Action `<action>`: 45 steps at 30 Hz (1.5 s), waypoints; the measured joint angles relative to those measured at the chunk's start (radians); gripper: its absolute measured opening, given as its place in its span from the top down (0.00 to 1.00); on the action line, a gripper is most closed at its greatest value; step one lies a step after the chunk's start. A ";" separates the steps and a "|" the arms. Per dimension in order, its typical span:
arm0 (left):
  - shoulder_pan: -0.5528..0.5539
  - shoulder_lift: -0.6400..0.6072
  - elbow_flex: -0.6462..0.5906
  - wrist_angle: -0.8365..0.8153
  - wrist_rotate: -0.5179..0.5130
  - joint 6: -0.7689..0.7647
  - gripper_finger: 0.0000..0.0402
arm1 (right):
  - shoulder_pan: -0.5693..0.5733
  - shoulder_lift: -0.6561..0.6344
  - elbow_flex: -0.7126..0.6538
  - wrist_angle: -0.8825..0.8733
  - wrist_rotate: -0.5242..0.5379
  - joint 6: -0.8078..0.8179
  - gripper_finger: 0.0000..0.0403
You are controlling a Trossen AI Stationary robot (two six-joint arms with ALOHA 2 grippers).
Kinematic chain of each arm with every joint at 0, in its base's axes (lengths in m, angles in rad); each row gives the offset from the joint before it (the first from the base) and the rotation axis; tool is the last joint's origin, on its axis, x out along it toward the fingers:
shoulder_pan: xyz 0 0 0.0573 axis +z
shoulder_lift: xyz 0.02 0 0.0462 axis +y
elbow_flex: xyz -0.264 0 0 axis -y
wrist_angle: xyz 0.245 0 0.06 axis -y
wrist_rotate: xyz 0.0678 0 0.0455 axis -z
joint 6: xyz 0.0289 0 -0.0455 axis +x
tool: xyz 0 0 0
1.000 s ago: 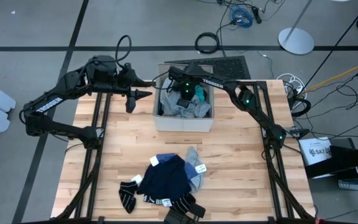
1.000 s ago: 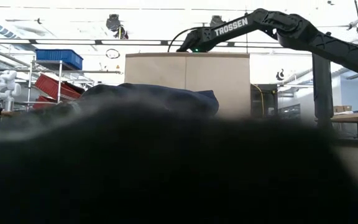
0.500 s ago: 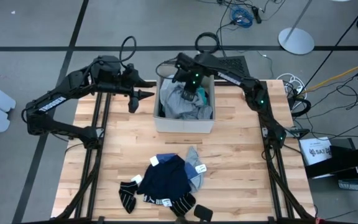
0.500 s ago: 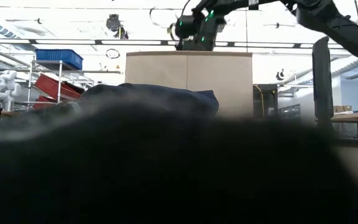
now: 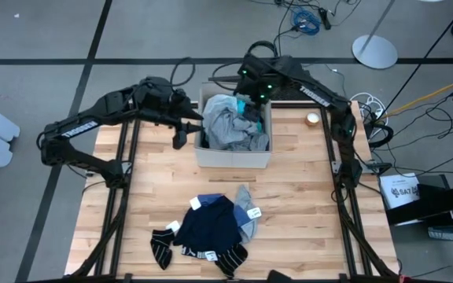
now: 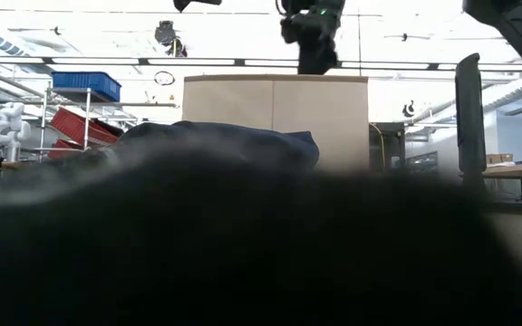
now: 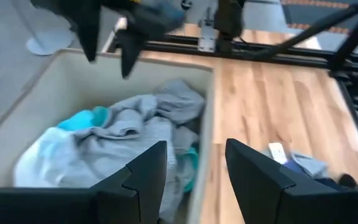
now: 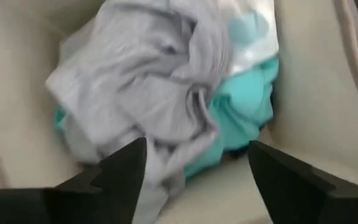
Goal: Sort clothes
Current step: Put the blue boxer into the laundry bin
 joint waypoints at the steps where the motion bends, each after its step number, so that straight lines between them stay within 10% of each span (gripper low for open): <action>1: -0.018 0.001 0.000 0.000 -0.001 -0.001 0.57 | 0.002 -0.013 0.000 -0.019 -0.001 0.007 0.31; 25: -0.607 -0.048 0.000 -0.035 -0.534 -0.139 0.57 | 0.392 -0.479 -0.085 -0.001 0.007 0.155 0.28; 39: -0.843 -0.093 -0.409 0.640 -0.768 -0.083 0.57 | 0.730 -0.897 -1.084 0.772 0.168 0.336 0.28; 45: -0.864 -0.093 -0.451 0.743 -0.763 -0.051 0.57 | 0.756 -0.893 -1.274 0.973 0.160 0.273 0.28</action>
